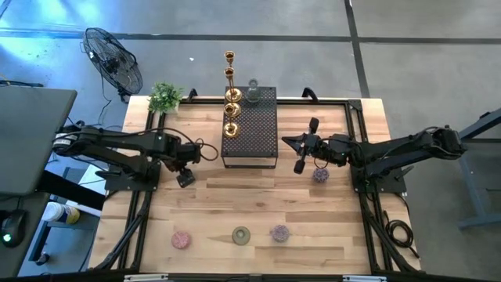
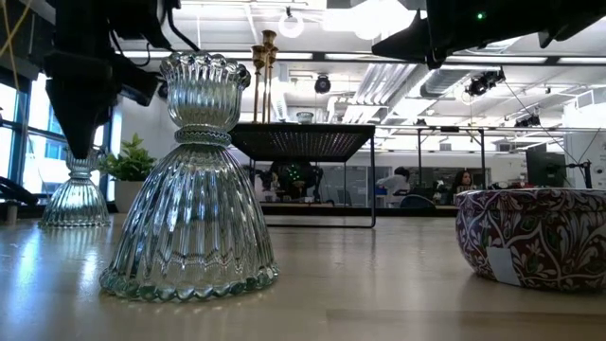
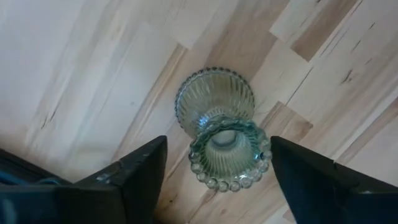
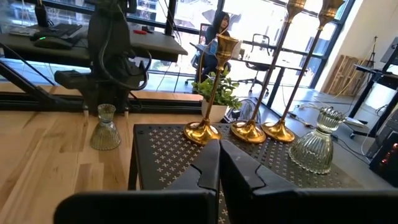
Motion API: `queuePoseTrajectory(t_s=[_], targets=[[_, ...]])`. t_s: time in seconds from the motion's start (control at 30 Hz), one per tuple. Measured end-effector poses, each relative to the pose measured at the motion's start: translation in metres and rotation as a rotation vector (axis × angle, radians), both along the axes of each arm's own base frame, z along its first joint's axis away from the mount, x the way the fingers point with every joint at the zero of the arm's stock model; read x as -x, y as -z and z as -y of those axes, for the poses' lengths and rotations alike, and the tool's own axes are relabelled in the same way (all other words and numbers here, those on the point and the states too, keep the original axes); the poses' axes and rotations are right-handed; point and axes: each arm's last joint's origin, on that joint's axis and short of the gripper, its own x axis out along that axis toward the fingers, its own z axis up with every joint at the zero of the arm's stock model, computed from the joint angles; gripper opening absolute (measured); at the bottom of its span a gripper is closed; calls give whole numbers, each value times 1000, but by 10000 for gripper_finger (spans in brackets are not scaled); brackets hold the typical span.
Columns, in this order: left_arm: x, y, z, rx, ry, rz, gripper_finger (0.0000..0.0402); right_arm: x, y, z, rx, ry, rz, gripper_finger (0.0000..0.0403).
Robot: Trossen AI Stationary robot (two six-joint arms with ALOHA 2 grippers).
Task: Pick & Place candle stick holders
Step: Put the left transparent candle holder on the shelf aligned with the other transparent candle holder
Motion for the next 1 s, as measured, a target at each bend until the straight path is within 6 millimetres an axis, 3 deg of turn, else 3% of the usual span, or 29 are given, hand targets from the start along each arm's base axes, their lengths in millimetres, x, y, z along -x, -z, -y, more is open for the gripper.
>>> queuePoseTrajectory(t_s=[0.3,0.53,0.67,0.8,1.0], targets=[[-2,0,2,34,14,20,185,0,0,0,13,-1,-5,2],[-19,-30,26,63,137,189,171,0,0,0,16,7,-6,2],[-40,-41,47,41,200,308,174,0,0,0,16,9,-6,1],[-72,-38,66,-8,283,360,174,0,0,0,16,9,-6,1],[-131,-33,72,-99,437,421,174,0,1,0,15,9,-15,2]])
